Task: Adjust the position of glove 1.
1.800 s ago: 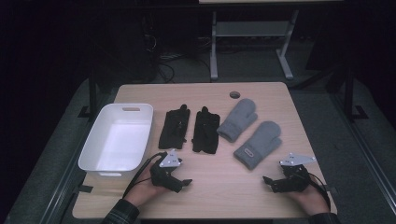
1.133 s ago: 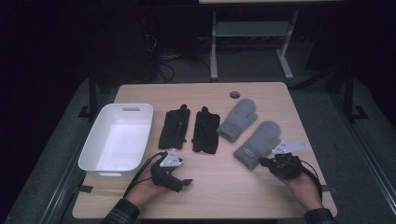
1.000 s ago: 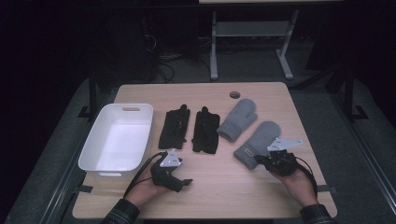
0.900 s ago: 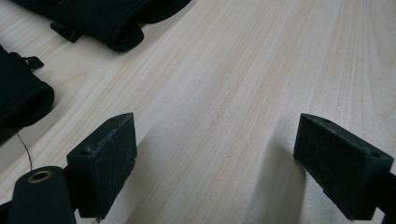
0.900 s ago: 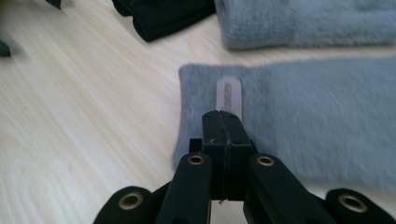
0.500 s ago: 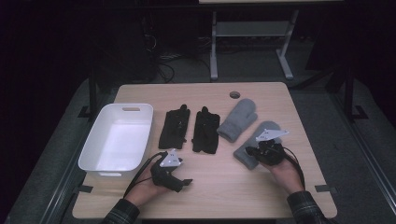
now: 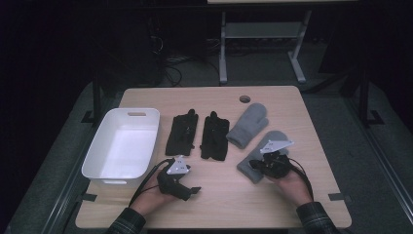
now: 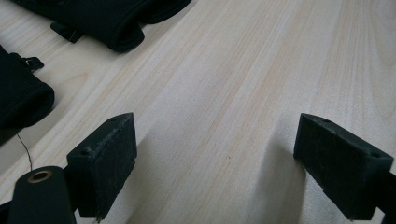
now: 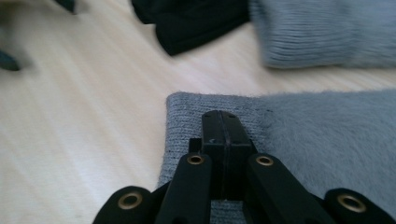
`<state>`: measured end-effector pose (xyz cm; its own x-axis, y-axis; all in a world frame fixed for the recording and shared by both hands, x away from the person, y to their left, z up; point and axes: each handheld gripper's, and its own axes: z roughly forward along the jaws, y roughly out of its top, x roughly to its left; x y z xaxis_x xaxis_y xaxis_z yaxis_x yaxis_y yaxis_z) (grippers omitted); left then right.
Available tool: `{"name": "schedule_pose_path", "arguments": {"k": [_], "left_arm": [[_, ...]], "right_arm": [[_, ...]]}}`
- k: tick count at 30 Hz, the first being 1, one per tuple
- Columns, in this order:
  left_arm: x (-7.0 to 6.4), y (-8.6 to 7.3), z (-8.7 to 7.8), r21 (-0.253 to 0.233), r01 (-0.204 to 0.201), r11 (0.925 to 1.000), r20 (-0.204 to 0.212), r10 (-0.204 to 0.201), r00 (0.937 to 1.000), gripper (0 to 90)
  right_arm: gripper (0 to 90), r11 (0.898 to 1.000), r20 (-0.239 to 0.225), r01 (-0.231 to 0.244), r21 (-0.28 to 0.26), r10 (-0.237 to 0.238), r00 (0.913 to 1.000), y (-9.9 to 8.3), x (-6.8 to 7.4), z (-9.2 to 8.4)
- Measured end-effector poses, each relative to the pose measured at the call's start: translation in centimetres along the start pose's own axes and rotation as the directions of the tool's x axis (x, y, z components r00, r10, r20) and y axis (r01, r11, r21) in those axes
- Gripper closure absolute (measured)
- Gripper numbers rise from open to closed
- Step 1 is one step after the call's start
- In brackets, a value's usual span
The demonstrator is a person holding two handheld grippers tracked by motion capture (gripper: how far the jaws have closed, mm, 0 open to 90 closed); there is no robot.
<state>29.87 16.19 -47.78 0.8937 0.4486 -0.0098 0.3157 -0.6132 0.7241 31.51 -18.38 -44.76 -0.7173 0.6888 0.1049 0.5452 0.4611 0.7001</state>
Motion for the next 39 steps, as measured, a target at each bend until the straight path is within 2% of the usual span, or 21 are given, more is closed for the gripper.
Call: {"name": "schedule_pose_path", "arguments": {"k": [10, 11, 15, 22, 23, 26, 28, 30, 32, 33, 34, 37, 39], "left_arm": [[0.0, 0.0, 0.0, 0.002, -0.002, 1.0000, 0.000, 0.002, 1.0000, 12.3], [0.0, 0.0, 0.0, 0.002, -0.003, 1.0000, 0.000, 0.003, 1.0000, 12.3], [0.0, 0.0, 0.0, 0.005, -0.006, 1.0000, 0.000, 0.006, 1.0000, 12.3], [0.1, 0.0, 0.0, 0.006, -0.007, 1.0000, 0.000, 0.007, 1.0000, 12.3], [0.1, 0.0, 0.0, 0.006, -0.007, 1.0000, 0.000, 0.007, 1.0000, 12.4], [0.1, 0.0, 0.0, 0.006, -0.008, 0.9999, 0.000, 0.008, 1.0000, 12.3], [0.0, 0.0, 0.0, 0.001, -0.002, 1.0000, 0.000, 0.002, 1.0000, 12.3], [0.0, 0.0, 0.0, 0.002, -0.003, 1.0000, -0.001, 0.003, 1.0000, 12.3], [0.0, 0.0, 0.0, 0.001, -0.003, 1.0000, 0.001, 0.003, 1.0000, 12.3], [0.0, 0.0, 0.0, 0.000, -0.002, 1.0000, 0.001, 0.002, 1.0000, 12.3], [0.0, 0.0, 0.0, 0.000, -0.002, 1.0000, 0.001, 0.002, 1.0000, 12.3], [0.0, 0.0, 0.1, -0.002, -0.001, 1.0000, -0.001, 0.001, 1.0000, 12.3], [0.0, 0.0, 0.1, 0.000, -0.002, 1.0000, -0.002, 0.002, 1.0000, 12.3]], "right_arm": [[90.0, 0.997, -0.065, 0.072, 0.015, -0.071, 0.9954, 0.5, 3.7, 0.7], [90.0, 0.997, -0.085, 0.077, 0.012, -0.075, 0.9935, 0.6, 4.3, 1.0], [90.0, 0.996, -0.100, 0.089, 0.013, -0.088, 0.9911, 0.8, 5.2, 1.2], [90.0, 0.992, -0.151, 0.126, 0.010, -0.123, 0.9810, 1.2, 7.1, 1.9], [90.0, 0.990, -0.161, 0.139, 0.008, -0.136, 0.9775, 1.4, 7.5, 2.1], [90.0, 0.989, -0.163, 0.151, 0.000, -0.149, 0.9754, 1.5, 7.8, 2.1], [90.0, 0.989, -0.155, 0.145, -0.016, -0.146, 0.9770, 1.6, 7.7, 1.6], [90.0, 0.990, -0.135, 0.139, -0.038, -0.143, 0.9805, 1.7, 7.0, 1.0], [90.0, 0.992, -0.105, 0.110, -0.053, -0.115, 0.9877, 1.7, 5.9, 0.2], [90.0, 0.995, -0.072, 0.082, -0.063, -0.086, 0.9936, 1.6, 4.4, -0.4], [90.0, 0.995, -0.072, 0.082, -0.063, -0.086, 0.9936, 1.6, 4.4, -0.4], [90.0, 0.997, -0.032, 0.035, -0.073, -0.038, 0.9988, 1.1, 2.3, -1.0], [90.0, 0.997, -0.013, 0.021, -0.068, -0.022, 0.9997, 0.8, 1.2, -1.0]]}}
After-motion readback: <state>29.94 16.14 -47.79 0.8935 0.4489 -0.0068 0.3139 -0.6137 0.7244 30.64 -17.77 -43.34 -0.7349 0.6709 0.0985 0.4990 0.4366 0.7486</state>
